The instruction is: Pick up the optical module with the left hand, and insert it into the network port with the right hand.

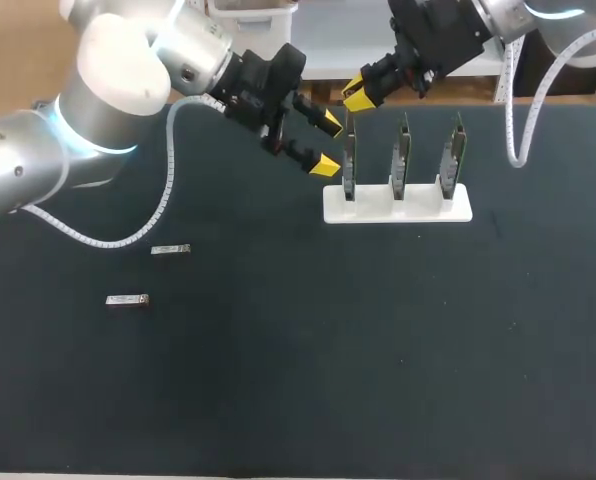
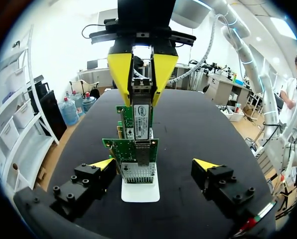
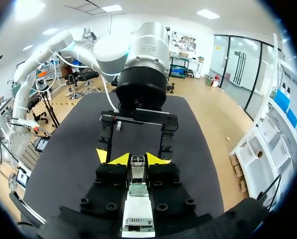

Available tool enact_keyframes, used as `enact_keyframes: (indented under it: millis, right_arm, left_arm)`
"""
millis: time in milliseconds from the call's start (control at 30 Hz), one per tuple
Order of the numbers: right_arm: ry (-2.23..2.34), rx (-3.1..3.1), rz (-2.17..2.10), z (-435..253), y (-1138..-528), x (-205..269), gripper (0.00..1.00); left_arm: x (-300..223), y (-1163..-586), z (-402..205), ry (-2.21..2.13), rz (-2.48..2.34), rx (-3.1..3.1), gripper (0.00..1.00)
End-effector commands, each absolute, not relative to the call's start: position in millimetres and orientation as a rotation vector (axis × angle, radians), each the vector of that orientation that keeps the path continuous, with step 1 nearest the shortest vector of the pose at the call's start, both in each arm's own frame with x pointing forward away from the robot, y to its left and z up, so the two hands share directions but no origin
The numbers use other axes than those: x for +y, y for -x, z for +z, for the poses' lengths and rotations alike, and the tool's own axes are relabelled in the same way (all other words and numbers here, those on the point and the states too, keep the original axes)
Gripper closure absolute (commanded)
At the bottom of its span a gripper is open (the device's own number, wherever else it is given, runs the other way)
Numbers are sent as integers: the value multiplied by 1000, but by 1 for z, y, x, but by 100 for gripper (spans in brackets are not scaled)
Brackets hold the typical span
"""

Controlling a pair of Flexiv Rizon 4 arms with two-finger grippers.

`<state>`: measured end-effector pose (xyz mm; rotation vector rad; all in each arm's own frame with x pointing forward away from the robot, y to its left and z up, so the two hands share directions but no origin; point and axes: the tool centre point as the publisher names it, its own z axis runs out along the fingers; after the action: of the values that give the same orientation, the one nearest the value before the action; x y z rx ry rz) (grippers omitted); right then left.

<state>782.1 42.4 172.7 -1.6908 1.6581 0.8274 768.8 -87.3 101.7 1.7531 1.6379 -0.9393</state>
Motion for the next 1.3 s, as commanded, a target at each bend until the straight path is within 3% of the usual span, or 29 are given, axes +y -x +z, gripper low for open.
enact_keyframes:
  millis: [33, 1300]
  right_arm:
    - [1689, 1663, 816, 172, -780, 43, 100]
    - [1647, 1692, 810, 167, -782, 39, 100]
  left_arm:
    - [-88, -770, 103, -1758, -939, 1644, 0]
    - [-88, -770, 103, -1758, -939, 1644, 0]
